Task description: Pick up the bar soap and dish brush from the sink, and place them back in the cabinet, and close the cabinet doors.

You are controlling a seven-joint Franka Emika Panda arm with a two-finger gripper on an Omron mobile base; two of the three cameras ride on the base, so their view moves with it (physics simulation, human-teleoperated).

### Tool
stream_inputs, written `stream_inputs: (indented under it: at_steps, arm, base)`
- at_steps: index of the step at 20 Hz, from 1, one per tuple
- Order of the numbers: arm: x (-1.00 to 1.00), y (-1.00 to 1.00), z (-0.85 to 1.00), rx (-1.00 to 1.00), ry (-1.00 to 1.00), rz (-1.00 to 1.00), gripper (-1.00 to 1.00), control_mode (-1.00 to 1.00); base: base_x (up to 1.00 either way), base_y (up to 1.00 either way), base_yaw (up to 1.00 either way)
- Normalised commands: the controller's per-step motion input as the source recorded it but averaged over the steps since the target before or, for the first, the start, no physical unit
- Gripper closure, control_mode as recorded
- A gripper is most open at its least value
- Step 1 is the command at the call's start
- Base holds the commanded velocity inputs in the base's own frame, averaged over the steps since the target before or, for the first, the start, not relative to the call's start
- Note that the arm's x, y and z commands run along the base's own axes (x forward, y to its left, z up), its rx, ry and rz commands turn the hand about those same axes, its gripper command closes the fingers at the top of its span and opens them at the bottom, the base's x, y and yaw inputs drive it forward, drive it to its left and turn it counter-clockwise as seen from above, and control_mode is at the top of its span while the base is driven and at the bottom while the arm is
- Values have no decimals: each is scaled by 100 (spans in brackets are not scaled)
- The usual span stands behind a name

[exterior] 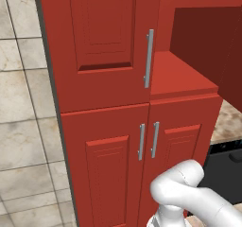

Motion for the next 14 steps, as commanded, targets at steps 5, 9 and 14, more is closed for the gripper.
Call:
stream_inputs:
  at_steps: [5,9,14]
  arm:
    - [-3,13,0,0,0,5,-100,-100]
    - [-6,27,0,0,0,3,-100,-100]
    - [0,34,0,0,0,0,-100,-100]
  base:
    - [0,0,0]
    - [0,0,0]
    - [0,0,0]
